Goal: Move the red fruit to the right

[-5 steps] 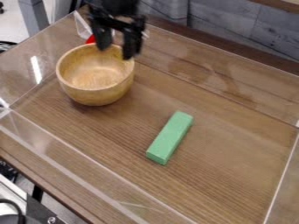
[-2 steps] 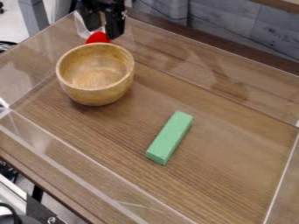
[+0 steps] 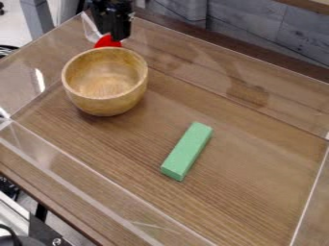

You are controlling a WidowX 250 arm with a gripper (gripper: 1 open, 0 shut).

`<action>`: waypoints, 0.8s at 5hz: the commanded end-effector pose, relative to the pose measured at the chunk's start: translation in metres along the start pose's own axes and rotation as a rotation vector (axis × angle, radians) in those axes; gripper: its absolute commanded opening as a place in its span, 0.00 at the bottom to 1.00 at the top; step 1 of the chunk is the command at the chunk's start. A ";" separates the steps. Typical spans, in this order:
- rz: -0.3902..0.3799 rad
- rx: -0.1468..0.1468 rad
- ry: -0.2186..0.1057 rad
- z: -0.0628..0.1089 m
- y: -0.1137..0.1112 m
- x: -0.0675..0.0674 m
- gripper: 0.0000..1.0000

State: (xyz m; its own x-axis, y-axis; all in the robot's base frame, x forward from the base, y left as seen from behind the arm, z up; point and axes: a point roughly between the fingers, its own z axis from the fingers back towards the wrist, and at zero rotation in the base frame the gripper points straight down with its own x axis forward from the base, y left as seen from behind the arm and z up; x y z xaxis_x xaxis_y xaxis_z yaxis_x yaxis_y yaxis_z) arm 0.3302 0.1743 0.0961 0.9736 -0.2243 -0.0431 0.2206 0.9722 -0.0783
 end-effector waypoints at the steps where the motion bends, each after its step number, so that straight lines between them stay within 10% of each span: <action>1: -0.092 0.046 -0.041 0.021 0.016 0.002 0.00; 2: -0.121 0.039 -0.039 0.016 0.006 0.005 1.00; 4: -0.165 0.011 -0.047 0.015 0.008 0.012 1.00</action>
State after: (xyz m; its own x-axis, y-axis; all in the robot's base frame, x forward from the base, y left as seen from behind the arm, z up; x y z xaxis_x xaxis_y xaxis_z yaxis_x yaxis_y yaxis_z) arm 0.3387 0.1755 0.0879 0.9247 -0.3795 -0.0292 0.3737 0.9198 -0.1199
